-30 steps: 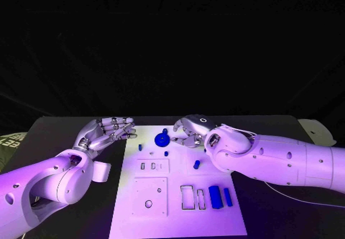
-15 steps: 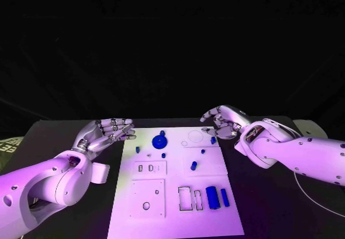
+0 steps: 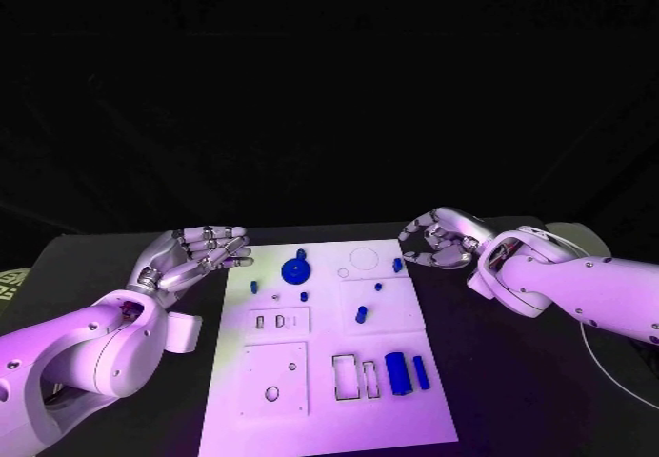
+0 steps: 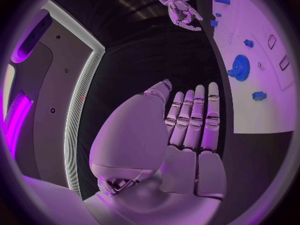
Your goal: Assemble the parts on the task board
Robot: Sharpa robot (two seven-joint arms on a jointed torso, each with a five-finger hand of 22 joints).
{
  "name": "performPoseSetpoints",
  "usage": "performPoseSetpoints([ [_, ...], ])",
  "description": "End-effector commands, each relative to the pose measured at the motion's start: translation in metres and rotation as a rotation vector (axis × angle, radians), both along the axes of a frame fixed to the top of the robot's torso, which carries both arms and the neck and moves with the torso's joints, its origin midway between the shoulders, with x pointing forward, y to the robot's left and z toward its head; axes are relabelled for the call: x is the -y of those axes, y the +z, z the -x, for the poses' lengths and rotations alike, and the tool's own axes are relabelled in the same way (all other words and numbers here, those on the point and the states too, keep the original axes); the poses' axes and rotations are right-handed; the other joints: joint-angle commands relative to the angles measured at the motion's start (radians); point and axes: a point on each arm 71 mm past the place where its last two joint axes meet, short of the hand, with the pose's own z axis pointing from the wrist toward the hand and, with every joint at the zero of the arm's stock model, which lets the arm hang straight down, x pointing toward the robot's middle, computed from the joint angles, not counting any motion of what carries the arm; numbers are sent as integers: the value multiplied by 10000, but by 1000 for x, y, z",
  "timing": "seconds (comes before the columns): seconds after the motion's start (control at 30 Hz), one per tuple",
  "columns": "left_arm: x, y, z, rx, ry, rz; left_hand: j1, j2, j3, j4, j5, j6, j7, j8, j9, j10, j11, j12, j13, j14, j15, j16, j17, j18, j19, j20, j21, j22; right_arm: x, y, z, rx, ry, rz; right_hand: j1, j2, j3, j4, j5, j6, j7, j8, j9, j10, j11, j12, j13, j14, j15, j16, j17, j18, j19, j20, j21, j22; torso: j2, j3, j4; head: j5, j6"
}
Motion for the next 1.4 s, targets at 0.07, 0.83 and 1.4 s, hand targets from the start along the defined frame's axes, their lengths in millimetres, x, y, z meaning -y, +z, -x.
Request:
performPoseSetpoints([
  [0.07,3,2,2,170,-258,176,-6,-68,42,-2,-29,84,84,-23,-4,76,-24,-35,-4,29,-19,-44,17,136,0,-16,47,-11,2,-8,0,-479,301,381,38,-57,-93,-23,-49,-154,46,-97,-36,-97,27,-64,969,886,104,34,1944,51,740,102,-56,2348,6,-12,-10,-27,-51],
  [0.83,1,2,2,126,-223,146,-50,-124,90,-10,-35,43,154,-69,-24,26,14,-73,-19,33,-9,-65,35,132,1,-19,55,-12,-7,-35,-5,-924,154,737,-14,119,-237,95,-59,-209,99,-139,-42,22,85,135,1122,926,171,92,2116,30,798,181,14,2401,-3,-12,7,102,-192],
  [1.4,1,2,2,83,-194,112,-65,-124,111,-8,-33,37,167,-80,-29,11,25,-78,-20,25,-1,-77,39,129,-4,-17,54,-14,-10,-39,-8,-792,-131,669,-123,400,-162,271,-98,415,-55,235,97,225,-41,406,1319,953,76,129,2225,-22,933,120,195,2528,-10,-4,9,147,-204],
])
